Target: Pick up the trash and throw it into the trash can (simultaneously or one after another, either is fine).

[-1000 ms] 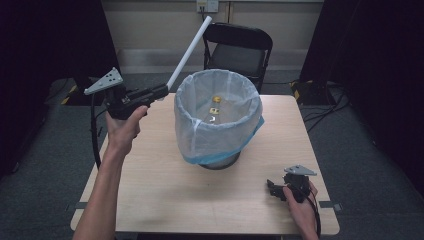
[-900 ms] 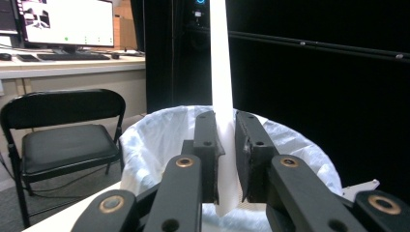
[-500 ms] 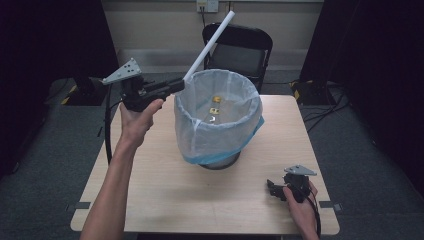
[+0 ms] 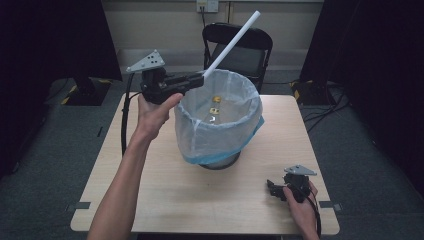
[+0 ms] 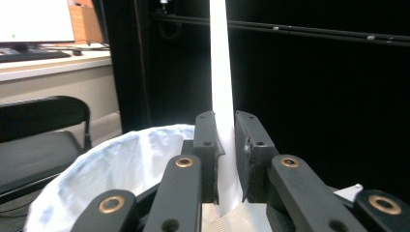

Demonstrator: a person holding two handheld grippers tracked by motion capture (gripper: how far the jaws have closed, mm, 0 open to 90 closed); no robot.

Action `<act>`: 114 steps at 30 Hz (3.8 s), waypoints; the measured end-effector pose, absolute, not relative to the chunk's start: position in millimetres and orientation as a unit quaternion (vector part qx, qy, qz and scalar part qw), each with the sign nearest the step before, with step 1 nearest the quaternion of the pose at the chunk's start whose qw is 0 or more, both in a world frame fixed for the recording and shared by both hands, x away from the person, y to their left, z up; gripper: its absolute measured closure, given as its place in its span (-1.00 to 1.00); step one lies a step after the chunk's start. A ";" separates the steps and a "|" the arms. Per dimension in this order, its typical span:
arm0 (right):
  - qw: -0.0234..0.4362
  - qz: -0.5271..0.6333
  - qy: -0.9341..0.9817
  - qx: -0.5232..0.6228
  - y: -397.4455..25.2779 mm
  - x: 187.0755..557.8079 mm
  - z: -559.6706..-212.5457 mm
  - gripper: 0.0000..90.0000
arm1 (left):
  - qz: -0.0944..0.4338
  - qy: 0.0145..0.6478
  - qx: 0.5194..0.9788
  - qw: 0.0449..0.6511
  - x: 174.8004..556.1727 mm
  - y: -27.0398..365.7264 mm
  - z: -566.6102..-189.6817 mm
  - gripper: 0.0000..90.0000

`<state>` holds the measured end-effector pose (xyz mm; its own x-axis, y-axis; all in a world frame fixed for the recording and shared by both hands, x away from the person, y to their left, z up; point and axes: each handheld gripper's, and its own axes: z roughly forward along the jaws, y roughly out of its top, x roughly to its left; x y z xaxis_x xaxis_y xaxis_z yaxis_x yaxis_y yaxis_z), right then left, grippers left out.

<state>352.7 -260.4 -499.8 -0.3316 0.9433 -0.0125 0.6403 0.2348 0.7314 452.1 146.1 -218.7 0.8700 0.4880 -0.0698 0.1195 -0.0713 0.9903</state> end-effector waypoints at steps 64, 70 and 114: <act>0.234 0.323 0.752 0.525 -261.0 352.6 -499.9 -0.78 | 0.185 0.292 0.742 0.575 446.9 198.9 -239.9 -0.52; 0.234 0.323 0.752 0.525 -261.1 352.7 -499.8 -0.78 | 0.201 0.299 0.739 0.569 435.2 213.2 -246.3 -0.53; 0.234 0.323 0.752 0.525 -261.0 352.6 -499.9 -0.78 | 0.200 0.364 0.740 0.530 382.4 295.1 -317.8 -0.48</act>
<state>352.6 -261.0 -499.9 -0.3391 0.9406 -0.0136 0.6380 0.2406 0.7315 382.4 295.1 -317.8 0.6552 0.7500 -0.0906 0.3270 -0.1736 0.9289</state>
